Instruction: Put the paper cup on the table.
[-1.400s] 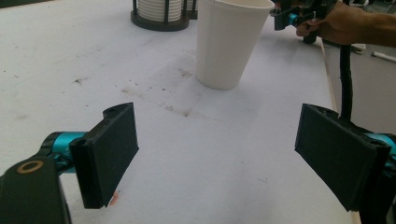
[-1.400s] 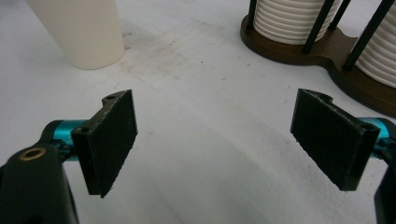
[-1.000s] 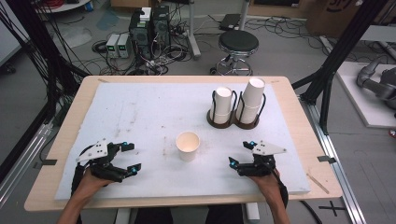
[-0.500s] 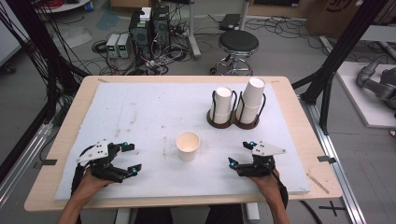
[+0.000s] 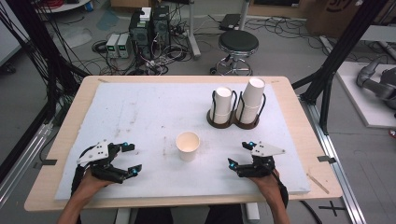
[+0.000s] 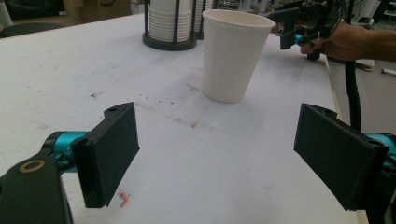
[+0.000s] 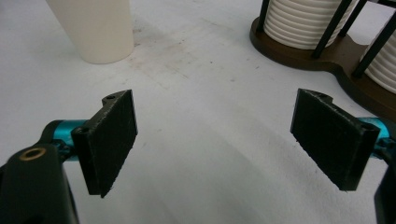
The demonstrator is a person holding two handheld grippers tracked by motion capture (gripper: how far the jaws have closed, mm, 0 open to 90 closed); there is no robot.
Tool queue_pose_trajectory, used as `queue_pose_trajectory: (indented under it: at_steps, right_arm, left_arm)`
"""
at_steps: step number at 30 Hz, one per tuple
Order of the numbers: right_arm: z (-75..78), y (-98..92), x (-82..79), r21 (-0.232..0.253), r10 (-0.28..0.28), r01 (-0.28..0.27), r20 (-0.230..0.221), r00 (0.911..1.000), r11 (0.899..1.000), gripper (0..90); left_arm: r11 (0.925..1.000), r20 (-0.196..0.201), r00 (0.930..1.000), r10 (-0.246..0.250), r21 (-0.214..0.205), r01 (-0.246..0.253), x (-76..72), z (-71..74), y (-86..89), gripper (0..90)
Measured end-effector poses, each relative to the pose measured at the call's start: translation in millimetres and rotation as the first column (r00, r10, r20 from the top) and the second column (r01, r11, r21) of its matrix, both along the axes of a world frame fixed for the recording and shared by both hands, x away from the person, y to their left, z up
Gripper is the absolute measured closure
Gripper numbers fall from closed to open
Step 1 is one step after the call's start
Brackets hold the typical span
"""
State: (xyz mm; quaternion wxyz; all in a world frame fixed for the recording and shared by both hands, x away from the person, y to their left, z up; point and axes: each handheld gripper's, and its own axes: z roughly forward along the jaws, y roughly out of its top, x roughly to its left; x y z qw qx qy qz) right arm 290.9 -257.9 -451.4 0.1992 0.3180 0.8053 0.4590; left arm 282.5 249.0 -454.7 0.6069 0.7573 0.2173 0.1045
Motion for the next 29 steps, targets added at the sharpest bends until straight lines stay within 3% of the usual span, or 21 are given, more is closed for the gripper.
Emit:
queue_pose_trajectory:
  at_steps: [29]
  right_arm:
    - [-0.1,-0.1,0.0,0.005,0.003,-0.003,-0.008,1.0000,1.000,15.3]
  left_arm:
    - [1.0000,-0.001,1.0000,0.001,0.006,-0.001,0.2,0.0,-0.9,13.9]
